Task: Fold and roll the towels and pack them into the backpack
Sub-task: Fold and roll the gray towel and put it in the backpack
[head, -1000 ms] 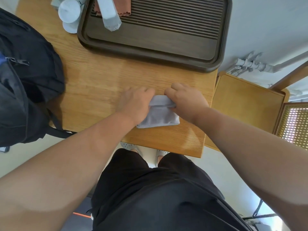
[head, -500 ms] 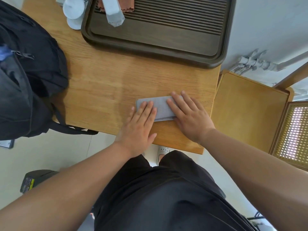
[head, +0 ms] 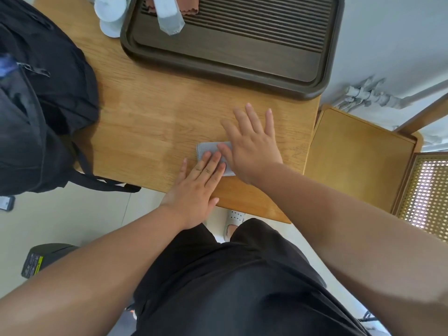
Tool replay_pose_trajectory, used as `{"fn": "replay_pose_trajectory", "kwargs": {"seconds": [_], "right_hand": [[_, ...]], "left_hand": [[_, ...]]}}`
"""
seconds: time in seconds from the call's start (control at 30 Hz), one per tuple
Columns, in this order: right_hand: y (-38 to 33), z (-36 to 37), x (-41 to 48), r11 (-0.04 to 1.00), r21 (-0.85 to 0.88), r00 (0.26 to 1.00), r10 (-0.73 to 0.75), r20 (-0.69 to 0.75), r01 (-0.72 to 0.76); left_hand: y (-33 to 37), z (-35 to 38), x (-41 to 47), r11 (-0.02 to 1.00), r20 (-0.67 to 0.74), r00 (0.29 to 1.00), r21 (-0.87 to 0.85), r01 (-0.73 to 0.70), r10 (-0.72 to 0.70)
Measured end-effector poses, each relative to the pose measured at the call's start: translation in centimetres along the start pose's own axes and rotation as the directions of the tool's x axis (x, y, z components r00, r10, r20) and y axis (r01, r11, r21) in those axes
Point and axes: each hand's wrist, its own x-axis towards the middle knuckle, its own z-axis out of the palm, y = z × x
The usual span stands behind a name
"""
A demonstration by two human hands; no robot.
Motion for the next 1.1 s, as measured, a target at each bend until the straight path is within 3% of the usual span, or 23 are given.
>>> {"fn": "replay_pose_trajectory", "kwargs": {"seconds": [0.13,0.23,0.3,0.37,0.5,0.67,1.1], "right_hand": [[0.5,2.7,0.3,0.998,-0.05,0.998,0.032,0.053,-0.029],[0.5,3.7,0.2,0.999,-0.009,0.999,0.045,-0.007,-0.045],[0.5,3.9,0.2,0.999,0.006,0.999,0.043,-0.029,-0.043],[0.7,4.1,0.1,0.999,0.018,0.998,0.043,-0.04,-0.042],[1.2,4.7,-0.1,0.994,0.102,0.996,0.055,-0.077,-0.047],[1.6,5.4,-0.2,0.975,0.209,0.986,0.107,-0.128,-0.078],[2.2,4.8,-0.6,0.983,0.169,0.995,0.088,-0.053,-0.078]], "left_hand": [[-0.7,-0.9,0.1,0.959,-0.127,0.992,-0.279,-0.051,0.016],[-0.9,-2.2,1.3,0.901,-0.345,0.924,-0.434,-0.004,-0.162],[-0.6,-3.4,2.9,0.874,-0.348,0.885,-0.471,0.121,-0.31],[-0.4,-4.4,4.7,0.86,-0.29,0.879,-0.462,0.218,-0.379],[-0.9,-3.3,7.0,0.886,-0.23,0.901,-0.379,0.265,-0.368],[-1.5,-1.3,7.4,0.899,-0.22,0.91,-0.352,0.262,-0.352],[-1.4,-3.3,7.2,0.959,-0.155,0.956,-0.173,0.223,-0.25]]}}
